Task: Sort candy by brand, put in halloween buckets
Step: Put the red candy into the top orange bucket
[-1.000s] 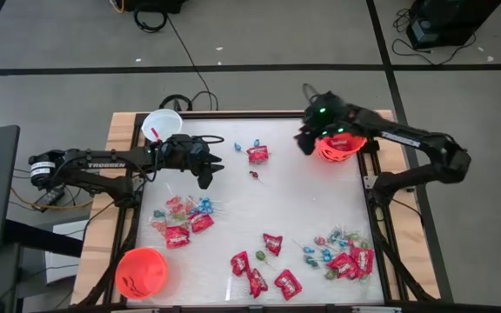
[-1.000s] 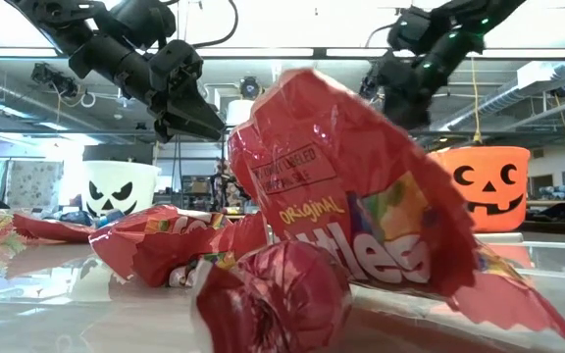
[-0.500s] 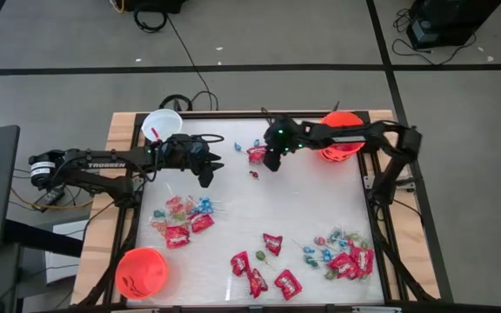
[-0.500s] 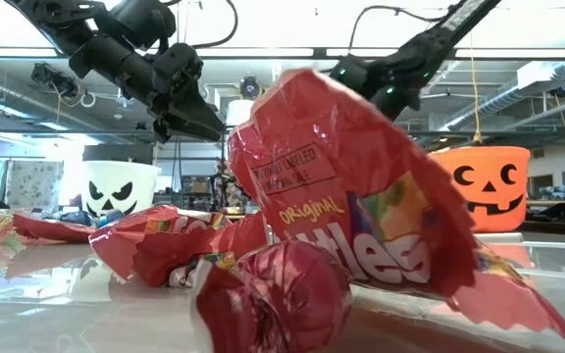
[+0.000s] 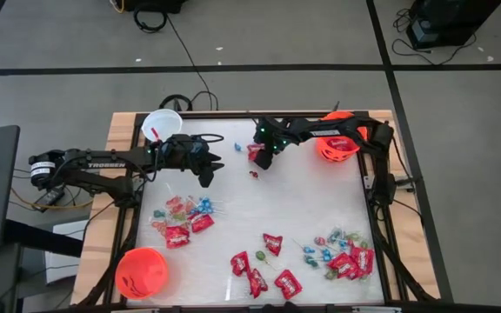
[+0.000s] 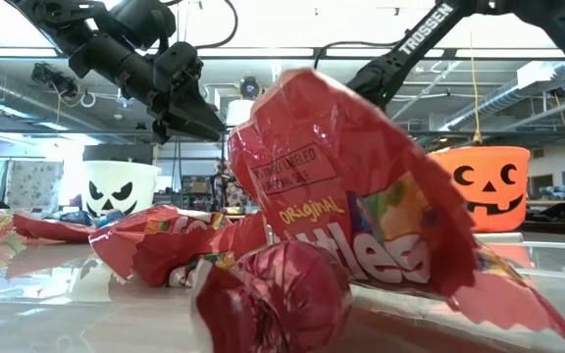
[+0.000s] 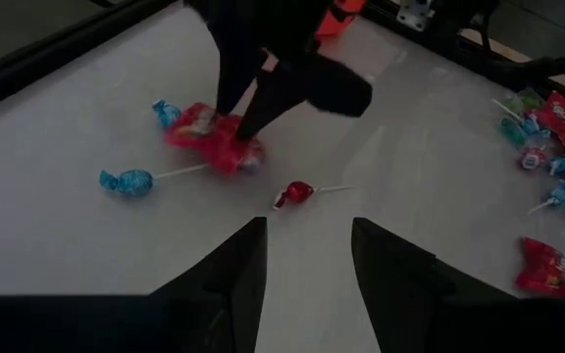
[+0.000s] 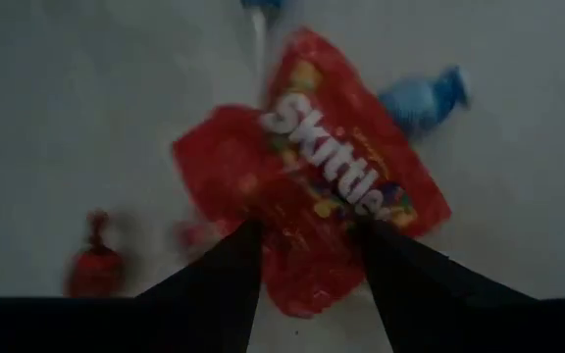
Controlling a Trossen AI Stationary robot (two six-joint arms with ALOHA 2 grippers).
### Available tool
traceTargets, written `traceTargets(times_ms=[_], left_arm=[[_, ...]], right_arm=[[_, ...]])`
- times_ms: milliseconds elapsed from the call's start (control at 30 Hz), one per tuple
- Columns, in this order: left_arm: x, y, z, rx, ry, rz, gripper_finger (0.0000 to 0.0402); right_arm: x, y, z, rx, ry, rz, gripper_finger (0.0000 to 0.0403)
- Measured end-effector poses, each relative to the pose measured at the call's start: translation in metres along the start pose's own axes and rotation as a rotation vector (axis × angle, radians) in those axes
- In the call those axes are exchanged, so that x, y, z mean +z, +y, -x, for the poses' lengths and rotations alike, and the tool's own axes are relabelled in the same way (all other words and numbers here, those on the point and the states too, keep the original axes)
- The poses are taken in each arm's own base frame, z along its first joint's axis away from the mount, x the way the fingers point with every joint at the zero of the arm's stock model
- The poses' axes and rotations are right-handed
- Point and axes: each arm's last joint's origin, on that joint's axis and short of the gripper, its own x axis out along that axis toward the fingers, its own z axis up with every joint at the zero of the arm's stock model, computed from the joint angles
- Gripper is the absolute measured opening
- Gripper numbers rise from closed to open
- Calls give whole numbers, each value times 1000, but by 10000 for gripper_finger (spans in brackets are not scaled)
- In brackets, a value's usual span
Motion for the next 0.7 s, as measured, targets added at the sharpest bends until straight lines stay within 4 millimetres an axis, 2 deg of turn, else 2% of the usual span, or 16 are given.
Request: traceTargets(times_ms=[67, 200, 233, 333, 433, 700], left_arm=[[0, 0, 0, 0, 0, 0, 156], [0, 0, 0, 0, 0, 0, 156], [0, 0, 0, 0, 0, 0, 156], [0, 0, 0, 0, 0, 0, 156], [0, 0, 0, 0, 0, 3, 156], [0, 0, 0, -1, 0, 3, 156]], right_arm=[[0, -2, -2, 0, 11, -6, 141], [-1, -3, 0, 8, 20, -9, 34], [-1, -4, 2, 21, 22, -10, 19], [-1, -4, 9, 17, 31, -32, 14], [0, -1, 28, 18, 13, -29, 7], [-4, 3, 104, -33, -53, -34, 4]])
